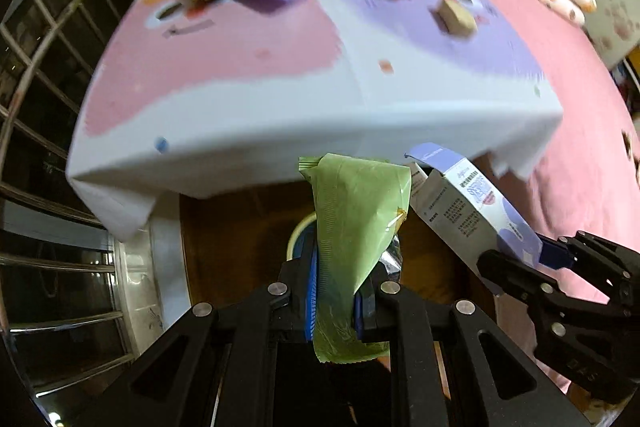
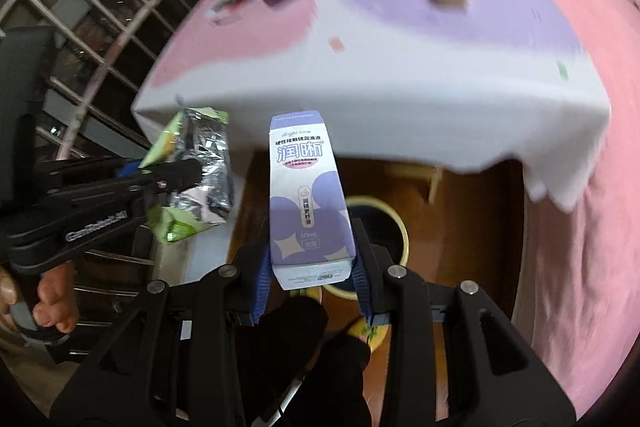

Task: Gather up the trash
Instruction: 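Carry the green bag and milk carton down over the bin with both tools, then open both tools to drop the bag and carton into the bin, then grasp the pink juice carton with the left tool while the right tool grasps the beige block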

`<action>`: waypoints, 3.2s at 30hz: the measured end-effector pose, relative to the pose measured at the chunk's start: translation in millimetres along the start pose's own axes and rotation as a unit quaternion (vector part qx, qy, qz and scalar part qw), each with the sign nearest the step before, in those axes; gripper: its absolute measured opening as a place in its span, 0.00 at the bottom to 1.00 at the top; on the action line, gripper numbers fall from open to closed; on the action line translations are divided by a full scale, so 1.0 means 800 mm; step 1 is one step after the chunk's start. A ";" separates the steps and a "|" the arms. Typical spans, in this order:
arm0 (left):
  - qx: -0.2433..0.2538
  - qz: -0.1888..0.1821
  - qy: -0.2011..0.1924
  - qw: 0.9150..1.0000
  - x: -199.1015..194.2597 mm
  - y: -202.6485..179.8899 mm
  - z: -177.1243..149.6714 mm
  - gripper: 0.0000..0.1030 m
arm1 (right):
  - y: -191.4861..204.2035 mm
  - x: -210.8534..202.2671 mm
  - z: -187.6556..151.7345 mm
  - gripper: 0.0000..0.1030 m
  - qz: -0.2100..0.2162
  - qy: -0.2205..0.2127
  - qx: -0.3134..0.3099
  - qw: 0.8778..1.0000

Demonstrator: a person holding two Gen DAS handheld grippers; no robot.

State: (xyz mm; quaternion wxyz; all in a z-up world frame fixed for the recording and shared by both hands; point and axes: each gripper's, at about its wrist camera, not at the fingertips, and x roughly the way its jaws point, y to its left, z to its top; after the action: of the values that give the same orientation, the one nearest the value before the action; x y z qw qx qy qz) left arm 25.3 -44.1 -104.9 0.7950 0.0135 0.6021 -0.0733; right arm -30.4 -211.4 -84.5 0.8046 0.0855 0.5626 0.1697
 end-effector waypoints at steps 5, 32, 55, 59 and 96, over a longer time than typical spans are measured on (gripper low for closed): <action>0.021 -0.002 0.027 0.999 0.073 -0.004 -0.019 0.13 | -0.033 0.073 -0.041 0.31 -0.019 0.031 0.043 0.998; 0.063 0.001 0.037 0.997 0.340 0.026 -0.076 0.79 | -0.122 0.302 -0.126 0.47 -0.073 0.021 0.174 0.982; 0.052 -0.043 -0.083 0.994 -0.046 0.017 -0.011 0.79 | 0.038 -0.046 -0.042 0.52 -0.089 -0.066 0.138 0.984; 0.061 -0.041 -0.110 0.991 -0.107 0.018 0.004 0.79 | 0.062 -0.103 -0.019 0.52 -0.099 -0.103 0.124 0.982; 0.087 0.028 -0.104 0.990 0.006 -0.113 0.384 0.76 | -0.160 0.061 0.339 0.53 -0.123 -0.065 0.051 0.989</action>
State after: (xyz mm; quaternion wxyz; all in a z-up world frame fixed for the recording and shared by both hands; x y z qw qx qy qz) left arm 308.0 -167.5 -19.1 0.8508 0.0919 0.5068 -0.1041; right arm 261.0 -297.6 -73.8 0.8487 0.0675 0.5234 0.0340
